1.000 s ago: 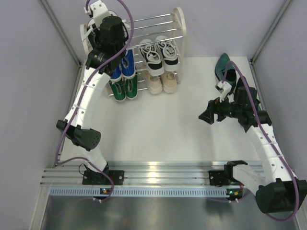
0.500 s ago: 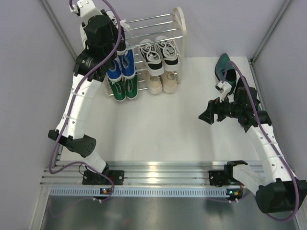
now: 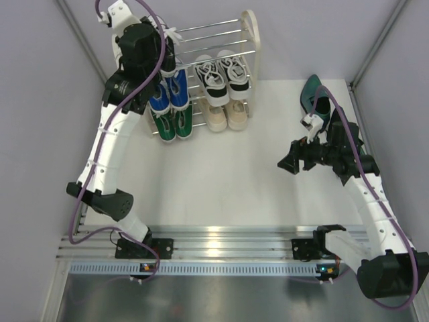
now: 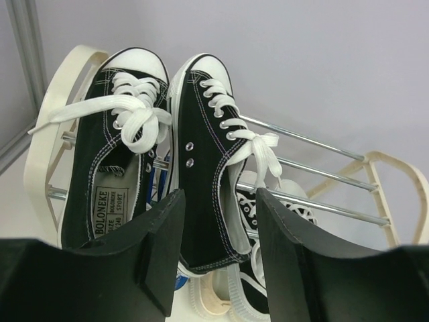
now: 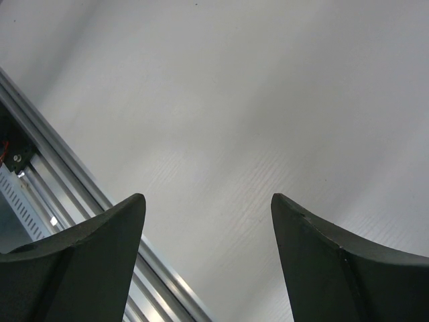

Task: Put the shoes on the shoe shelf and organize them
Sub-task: Place the shoe at the shoe shelf.

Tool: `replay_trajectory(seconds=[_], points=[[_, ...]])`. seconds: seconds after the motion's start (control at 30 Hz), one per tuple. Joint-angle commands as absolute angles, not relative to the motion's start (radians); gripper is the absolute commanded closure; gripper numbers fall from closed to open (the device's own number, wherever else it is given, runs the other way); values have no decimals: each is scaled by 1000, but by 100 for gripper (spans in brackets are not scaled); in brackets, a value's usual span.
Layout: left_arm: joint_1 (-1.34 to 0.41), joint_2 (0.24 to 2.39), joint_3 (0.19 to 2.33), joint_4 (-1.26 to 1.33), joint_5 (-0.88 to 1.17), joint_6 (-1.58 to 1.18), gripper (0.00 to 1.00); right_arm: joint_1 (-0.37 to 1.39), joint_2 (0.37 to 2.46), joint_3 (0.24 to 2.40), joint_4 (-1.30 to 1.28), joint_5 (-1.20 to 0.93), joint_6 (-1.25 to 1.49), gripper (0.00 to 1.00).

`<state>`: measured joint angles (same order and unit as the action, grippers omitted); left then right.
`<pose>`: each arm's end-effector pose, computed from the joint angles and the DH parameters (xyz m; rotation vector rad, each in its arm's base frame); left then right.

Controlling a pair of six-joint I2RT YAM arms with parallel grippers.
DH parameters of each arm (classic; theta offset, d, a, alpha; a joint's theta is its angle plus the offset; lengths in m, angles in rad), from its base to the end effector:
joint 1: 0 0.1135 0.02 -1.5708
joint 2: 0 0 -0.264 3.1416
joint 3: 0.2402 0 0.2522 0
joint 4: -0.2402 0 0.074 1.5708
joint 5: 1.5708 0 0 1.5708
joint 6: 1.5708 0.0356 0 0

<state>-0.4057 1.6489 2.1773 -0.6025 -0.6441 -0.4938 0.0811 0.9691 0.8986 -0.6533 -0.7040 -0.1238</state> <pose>0.3062 -0.1083 0.5444 -0.5513 1.5365 -0.1609 0.1924 0.0388 0.3068 -0.5800 2.1244 0.7769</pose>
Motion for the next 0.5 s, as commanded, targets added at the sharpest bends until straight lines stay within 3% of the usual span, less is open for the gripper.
replay_trajectory(seconds=[0.0,0.47], points=[[-374,1680,2194,-600,-617,-508,48,72,945,943,-653,-709,-138,24],[-313,1795,2246,-649,-557,-471,51,69,950,943,-652,-704,-141,24]])
